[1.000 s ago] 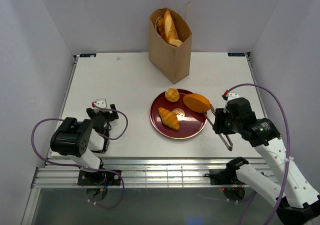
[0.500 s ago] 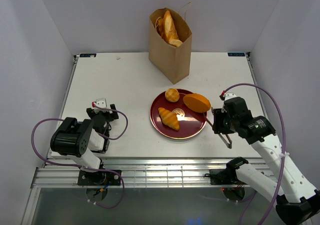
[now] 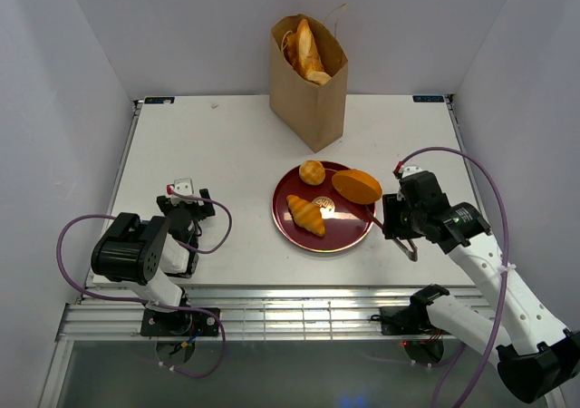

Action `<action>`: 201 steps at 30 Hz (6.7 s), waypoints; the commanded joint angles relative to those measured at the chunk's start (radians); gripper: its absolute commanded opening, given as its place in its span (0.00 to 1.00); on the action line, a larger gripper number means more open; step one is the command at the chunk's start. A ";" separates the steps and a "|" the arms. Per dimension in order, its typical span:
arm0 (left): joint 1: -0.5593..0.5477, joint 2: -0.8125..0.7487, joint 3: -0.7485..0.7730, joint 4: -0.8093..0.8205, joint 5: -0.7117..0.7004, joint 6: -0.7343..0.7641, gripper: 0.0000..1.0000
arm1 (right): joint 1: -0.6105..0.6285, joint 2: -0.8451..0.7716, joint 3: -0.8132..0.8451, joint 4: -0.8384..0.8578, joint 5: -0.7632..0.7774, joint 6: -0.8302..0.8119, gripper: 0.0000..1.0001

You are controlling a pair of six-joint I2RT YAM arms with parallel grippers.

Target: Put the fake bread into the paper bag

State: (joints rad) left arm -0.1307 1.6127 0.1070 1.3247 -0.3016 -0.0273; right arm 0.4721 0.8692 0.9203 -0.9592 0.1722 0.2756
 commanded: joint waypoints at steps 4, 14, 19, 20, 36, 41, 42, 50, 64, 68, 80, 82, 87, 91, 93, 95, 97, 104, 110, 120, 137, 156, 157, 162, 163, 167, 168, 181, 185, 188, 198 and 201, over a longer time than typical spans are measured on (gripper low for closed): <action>0.003 -0.017 0.008 0.099 0.013 -0.013 0.98 | -0.001 0.020 0.061 0.054 0.041 -0.036 0.55; 0.003 -0.017 0.008 0.099 0.013 -0.013 0.98 | -0.003 0.086 0.072 0.102 0.073 -0.090 0.55; 0.003 -0.017 0.008 0.097 0.013 -0.013 0.98 | -0.006 0.128 0.083 0.120 0.085 -0.104 0.55; 0.003 -0.017 0.010 0.099 0.013 -0.013 0.98 | -0.007 0.134 0.083 0.123 0.084 -0.105 0.55; 0.003 -0.017 0.008 0.099 0.013 -0.013 0.98 | -0.012 0.139 0.089 0.208 -0.080 -0.148 0.30; 0.005 -0.017 0.008 0.099 0.013 -0.013 0.98 | -0.010 0.134 0.098 0.208 -0.126 -0.154 0.21; 0.005 -0.017 0.010 0.099 0.013 -0.013 0.98 | -0.012 0.134 0.100 0.203 -0.135 -0.154 0.19; 0.005 -0.017 0.010 0.099 0.013 -0.013 0.98 | -0.010 0.106 0.196 0.146 -0.161 -0.142 0.08; 0.003 -0.017 0.008 0.099 0.013 -0.013 0.98 | -0.012 0.080 0.451 0.158 -0.161 -0.139 0.08; 0.003 -0.017 0.010 0.099 0.013 -0.013 0.98 | -0.010 0.109 0.517 0.237 -0.146 -0.119 0.08; 0.005 -0.019 0.008 0.097 0.013 -0.013 0.98 | -0.010 0.289 0.719 0.468 -0.132 -0.079 0.08; 0.003 -0.017 0.010 0.099 0.013 -0.013 0.98 | -0.012 0.333 0.779 0.473 -0.102 -0.073 0.08; 0.005 -0.017 0.010 0.099 0.013 -0.013 0.98 | -0.012 0.471 0.874 0.506 -0.033 -0.061 0.08; 0.003 -0.017 0.008 0.099 0.013 -0.013 0.98 | -0.013 0.539 0.902 0.566 0.012 -0.046 0.08; 0.003 -0.017 0.008 0.097 0.013 -0.013 0.98 | -0.013 0.562 0.913 0.583 0.018 -0.038 0.08; 0.003 -0.017 0.008 0.099 0.013 -0.013 0.98 | -0.016 0.597 0.933 0.588 0.015 -0.032 0.08; 0.003 -0.017 0.010 0.097 0.013 -0.013 0.98 | -0.020 0.626 0.942 0.590 0.016 -0.027 0.08; 0.003 -0.017 0.008 0.099 0.013 -0.013 0.98 | -0.024 0.676 0.942 0.602 -0.016 -0.023 0.24; 0.005 -0.017 0.008 0.099 0.013 -0.013 0.98 | -0.029 0.672 0.917 0.602 -0.030 -0.019 0.43; 0.003 -0.017 0.008 0.097 0.013 -0.013 0.98 | -0.036 0.656 0.901 0.597 -0.069 -0.021 0.50; 0.003 -0.017 0.010 0.097 0.013 -0.013 0.98 | -0.039 0.481 0.764 0.658 -0.031 -0.033 0.40; 0.003 -0.019 0.010 0.099 0.013 -0.013 0.98 | -0.070 0.096 -0.009 0.933 0.340 0.071 0.41; 0.003 -0.017 0.010 0.099 0.013 -0.013 0.98 | -0.078 0.091 -0.036 0.947 0.349 0.086 0.41; 0.003 -0.017 0.010 0.097 0.013 -0.013 0.98 | -0.139 0.118 -0.156 1.030 0.346 0.134 0.41; 0.003 -0.017 0.010 0.097 0.013 -0.013 0.98 | -0.148 0.131 -0.162 1.036 0.337 0.139 0.41; 0.003 -0.019 0.008 0.097 0.013 -0.013 0.98 | -0.213 0.221 -0.185 1.068 0.250 0.160 0.41; 0.003 -0.017 0.008 0.097 0.013 -0.014 0.98 | -0.225 0.238 -0.189 1.085 0.228 0.165 0.41; 0.003 -0.017 0.010 0.097 0.013 -0.013 0.98 | -0.323 0.484 -0.147 1.145 0.035 0.149 0.45; 0.003 -0.017 0.010 0.097 0.013 -0.013 0.98 | -0.326 0.559 -0.127 1.145 0.024 0.136 0.47; 0.003 -0.017 0.010 0.097 0.013 -0.014 0.98 | -0.329 0.606 -0.109 1.136 0.007 0.116 0.49; 0.003 -0.017 0.010 0.099 0.013 -0.013 0.98 | -0.332 0.686 -0.081 1.100 0.019 0.100 0.51; 0.005 -0.017 0.008 0.097 0.013 -0.013 0.98 | -0.336 0.697 -0.077 1.088 0.012 0.100 0.53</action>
State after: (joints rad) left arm -0.1310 1.6127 0.1070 1.3247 -0.3016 -0.0273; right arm 0.1436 1.5627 0.7975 0.1108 0.1822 0.3878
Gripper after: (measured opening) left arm 0.979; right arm 0.528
